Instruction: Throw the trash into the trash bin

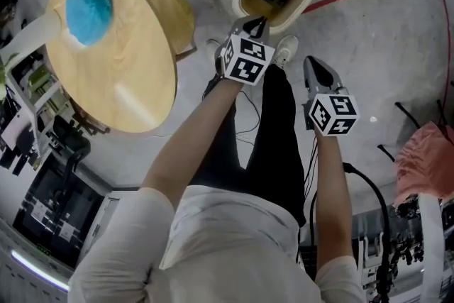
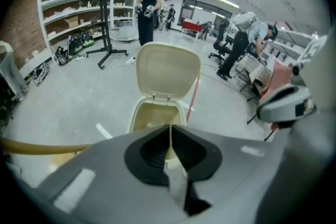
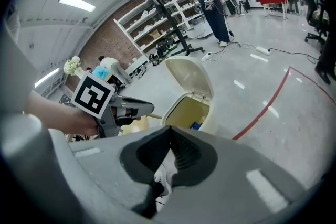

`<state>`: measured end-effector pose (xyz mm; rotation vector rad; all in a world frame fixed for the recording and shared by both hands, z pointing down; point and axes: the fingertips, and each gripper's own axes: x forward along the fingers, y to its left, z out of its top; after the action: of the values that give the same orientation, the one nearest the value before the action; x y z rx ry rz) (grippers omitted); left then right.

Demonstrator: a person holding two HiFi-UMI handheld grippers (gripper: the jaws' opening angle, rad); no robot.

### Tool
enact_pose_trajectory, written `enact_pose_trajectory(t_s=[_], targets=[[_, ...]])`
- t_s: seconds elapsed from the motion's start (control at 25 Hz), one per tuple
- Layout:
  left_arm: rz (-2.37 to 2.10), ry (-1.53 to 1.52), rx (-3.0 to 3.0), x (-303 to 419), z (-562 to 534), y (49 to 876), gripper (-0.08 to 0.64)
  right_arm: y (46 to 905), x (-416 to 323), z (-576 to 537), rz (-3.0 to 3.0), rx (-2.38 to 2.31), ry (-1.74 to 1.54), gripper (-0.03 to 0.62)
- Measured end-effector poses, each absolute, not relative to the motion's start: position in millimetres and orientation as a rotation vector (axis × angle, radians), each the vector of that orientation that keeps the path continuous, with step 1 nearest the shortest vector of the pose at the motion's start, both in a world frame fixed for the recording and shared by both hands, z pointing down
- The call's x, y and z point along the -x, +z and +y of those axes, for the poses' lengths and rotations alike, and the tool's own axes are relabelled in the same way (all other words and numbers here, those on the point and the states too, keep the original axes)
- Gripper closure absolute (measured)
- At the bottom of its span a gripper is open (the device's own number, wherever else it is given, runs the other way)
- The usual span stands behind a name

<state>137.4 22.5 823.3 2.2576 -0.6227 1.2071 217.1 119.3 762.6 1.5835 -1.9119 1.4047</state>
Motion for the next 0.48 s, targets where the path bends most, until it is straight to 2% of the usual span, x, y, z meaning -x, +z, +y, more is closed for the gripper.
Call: enact_pose_trajectory(t_s=[0.48], targets=[[-0.629, 1.174, -2.267, -125, 34, 761, 0.552, 707, -206, 119, -1.961, -1.56, 1.329, 0.592]])
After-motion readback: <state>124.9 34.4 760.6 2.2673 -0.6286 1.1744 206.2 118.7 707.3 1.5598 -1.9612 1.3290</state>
